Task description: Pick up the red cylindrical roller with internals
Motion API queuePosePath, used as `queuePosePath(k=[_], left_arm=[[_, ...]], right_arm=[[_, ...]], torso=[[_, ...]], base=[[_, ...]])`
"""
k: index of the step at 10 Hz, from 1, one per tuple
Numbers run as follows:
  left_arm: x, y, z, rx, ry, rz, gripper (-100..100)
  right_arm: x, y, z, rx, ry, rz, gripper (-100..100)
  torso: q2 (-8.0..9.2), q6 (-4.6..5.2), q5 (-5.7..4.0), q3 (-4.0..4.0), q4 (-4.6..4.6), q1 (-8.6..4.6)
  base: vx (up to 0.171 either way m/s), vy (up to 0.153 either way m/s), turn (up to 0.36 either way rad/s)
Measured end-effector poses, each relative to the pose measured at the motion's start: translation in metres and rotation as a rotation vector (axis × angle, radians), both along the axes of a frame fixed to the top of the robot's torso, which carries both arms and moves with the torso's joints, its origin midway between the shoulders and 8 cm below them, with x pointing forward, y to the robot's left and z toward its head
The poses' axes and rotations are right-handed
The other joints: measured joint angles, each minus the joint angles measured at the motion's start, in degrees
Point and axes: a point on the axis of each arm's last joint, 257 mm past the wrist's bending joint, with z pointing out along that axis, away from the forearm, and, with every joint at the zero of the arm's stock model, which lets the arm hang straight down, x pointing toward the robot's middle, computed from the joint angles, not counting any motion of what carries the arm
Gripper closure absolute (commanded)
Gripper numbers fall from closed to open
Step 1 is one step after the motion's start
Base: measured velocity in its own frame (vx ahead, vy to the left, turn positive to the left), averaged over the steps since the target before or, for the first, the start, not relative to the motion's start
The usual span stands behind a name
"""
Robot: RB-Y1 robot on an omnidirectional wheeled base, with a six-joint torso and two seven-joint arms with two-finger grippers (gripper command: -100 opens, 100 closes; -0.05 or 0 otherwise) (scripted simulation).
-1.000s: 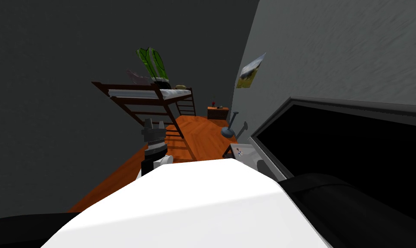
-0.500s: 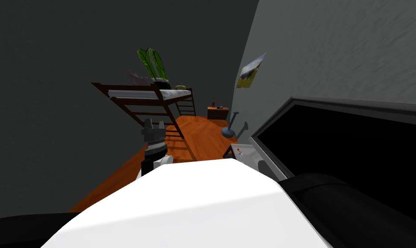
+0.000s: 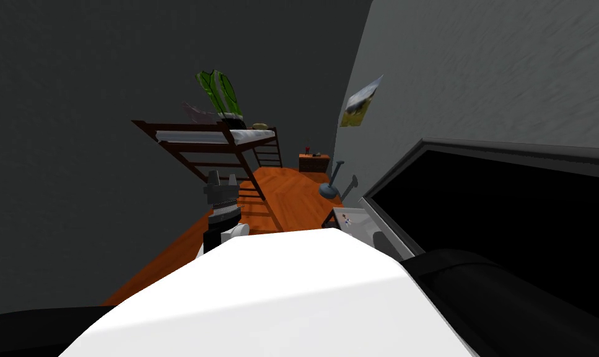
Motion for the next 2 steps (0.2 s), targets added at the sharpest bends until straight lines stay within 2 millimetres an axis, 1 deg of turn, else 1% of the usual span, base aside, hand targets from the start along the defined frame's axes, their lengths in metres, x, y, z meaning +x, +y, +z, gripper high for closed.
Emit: queuePosePath(k=[1,2], left_arm=[[0.0,0.0,0.0,0.0,0.0,0.0,0],[0.0,0.0,0.0,0.0,0.0,0.0,0]], right_arm=[[0.0003,-0.001,0.0012,-0.005,-0.003,-0.006,100],[0.0005,-0.0007,0.0013,-0.003,-0.004,-0.005,0]], torso=[[-0.01,-0.01,0.07,-0.02,-0.02,0.02],[-0.01,-0.02,0.09,-0.02,-0.03,0.04]], base=[[0.0,0.0,0.0],[0.0,0.0,0.0]])
